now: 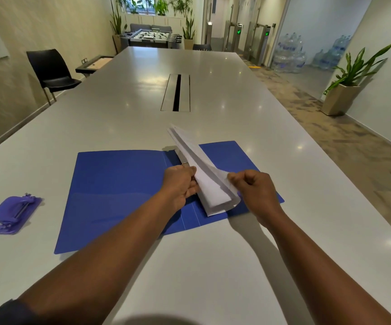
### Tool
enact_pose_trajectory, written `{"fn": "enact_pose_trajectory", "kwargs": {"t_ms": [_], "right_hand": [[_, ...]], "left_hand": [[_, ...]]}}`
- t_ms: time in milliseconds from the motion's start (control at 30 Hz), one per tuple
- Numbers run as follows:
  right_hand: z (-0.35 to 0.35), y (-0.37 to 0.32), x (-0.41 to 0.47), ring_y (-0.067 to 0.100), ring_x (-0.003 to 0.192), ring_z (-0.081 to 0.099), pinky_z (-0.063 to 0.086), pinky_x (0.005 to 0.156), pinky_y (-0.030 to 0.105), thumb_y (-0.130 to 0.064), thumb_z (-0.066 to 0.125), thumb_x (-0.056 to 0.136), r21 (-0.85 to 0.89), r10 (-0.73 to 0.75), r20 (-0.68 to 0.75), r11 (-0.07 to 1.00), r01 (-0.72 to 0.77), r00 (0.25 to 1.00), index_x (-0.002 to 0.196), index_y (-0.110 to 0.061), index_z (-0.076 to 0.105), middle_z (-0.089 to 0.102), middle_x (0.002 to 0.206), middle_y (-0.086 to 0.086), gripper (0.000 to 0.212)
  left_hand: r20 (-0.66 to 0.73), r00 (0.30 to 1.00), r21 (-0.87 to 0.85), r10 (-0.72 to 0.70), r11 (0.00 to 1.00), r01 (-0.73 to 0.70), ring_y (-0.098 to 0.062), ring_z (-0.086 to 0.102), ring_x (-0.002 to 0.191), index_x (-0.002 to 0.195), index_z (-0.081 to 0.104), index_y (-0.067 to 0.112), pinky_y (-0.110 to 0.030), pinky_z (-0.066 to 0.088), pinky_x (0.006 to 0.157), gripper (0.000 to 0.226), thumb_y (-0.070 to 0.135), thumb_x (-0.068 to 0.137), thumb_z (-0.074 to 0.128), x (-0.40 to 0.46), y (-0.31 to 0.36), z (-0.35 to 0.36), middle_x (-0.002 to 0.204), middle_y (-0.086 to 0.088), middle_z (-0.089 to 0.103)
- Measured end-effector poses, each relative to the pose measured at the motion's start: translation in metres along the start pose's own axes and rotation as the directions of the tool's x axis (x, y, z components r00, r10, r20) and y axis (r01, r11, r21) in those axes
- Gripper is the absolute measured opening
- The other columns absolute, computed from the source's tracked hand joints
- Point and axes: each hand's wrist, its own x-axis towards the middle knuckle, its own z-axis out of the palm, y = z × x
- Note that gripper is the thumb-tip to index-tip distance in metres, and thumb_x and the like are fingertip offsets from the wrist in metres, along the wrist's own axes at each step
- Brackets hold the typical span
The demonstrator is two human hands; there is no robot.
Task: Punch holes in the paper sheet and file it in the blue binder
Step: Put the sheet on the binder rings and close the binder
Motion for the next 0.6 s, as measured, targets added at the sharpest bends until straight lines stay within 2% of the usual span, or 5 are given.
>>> {"fn": "enact_pose_trajectory", "kwargs": {"t_ms": [100,200,333,500,600], "right_hand": [[-0.009,0.009,0.008,0.032,0.081,0.070,0.062,0.072,0.051,-0.031,0.067,0.098,0.055,0.047,-0.076,0.998,-0.043,0.996,0.082,-0.013,0.071,0.073,0.083,0.005,0.025],[-0.018,0.021,0.019,0.027,0.087,0.072,0.063,0.072,0.051,-0.028,0.069,0.096,0.042,0.087,-0.142,0.996,-0.081,0.986,0.083,-0.016,0.069,0.073,0.090,0.001,0.018],[-0.024,0.036,0.026,0.023,0.090,0.068,0.055,0.071,0.031,-0.015,0.072,0.092,-0.047,0.065,-0.242,0.996,-0.079,0.968,0.092,-0.020,0.066,0.069,0.091,-0.007,0.007],[-0.020,0.043,0.024,0.021,0.097,0.062,0.056,0.086,0.039,-0.004,0.065,0.093,-0.062,0.073,-0.273,0.994,-0.093,0.959,0.131,-0.022,0.058,0.059,0.111,-0.008,0.043],[-0.018,0.045,0.025,0.020,0.096,0.063,0.059,0.089,0.044,-0.005,0.063,0.096,-0.052,0.077,-0.235,0.994,-0.092,0.969,0.119,-0.026,0.063,0.060,0.110,-0.008,0.031]], "left_hand": [[-0.029,0.999,-0.001,0.026,1.000,-0.026,-0.019,0.075,0.077,0.106,0.064,0.003,-0.031,0.063,0.062,0.008,0.005,0.099,0.061,0.001,0.002,-0.007,0.093,-0.010,0.076],[-0.030,0.999,-0.017,0.029,0.999,-0.029,-0.021,0.075,0.083,0.106,0.065,0.004,-0.034,0.064,0.072,0.009,0.007,0.099,0.064,0.002,0.002,-0.014,0.095,-0.010,0.075],[0.002,1.000,-0.062,0.017,0.998,-0.017,-0.019,0.075,0.078,0.108,0.065,0.001,-0.041,0.063,0.084,0.015,0.009,0.096,0.069,0.002,0.002,-0.021,0.095,-0.011,0.076],[0.025,1.000,-0.086,0.007,0.996,-0.005,-0.025,0.076,0.088,0.109,0.065,0.002,-0.040,0.064,0.081,0.021,0.011,0.092,0.073,0.003,0.002,-0.024,0.103,-0.015,0.077],[0.038,0.999,-0.094,-0.005,0.996,0.008,-0.028,0.075,0.095,0.109,0.065,0.002,-0.040,0.064,0.080,0.022,0.011,0.091,0.074,0.002,0.003,-0.024,0.106,-0.016,0.076]]}}
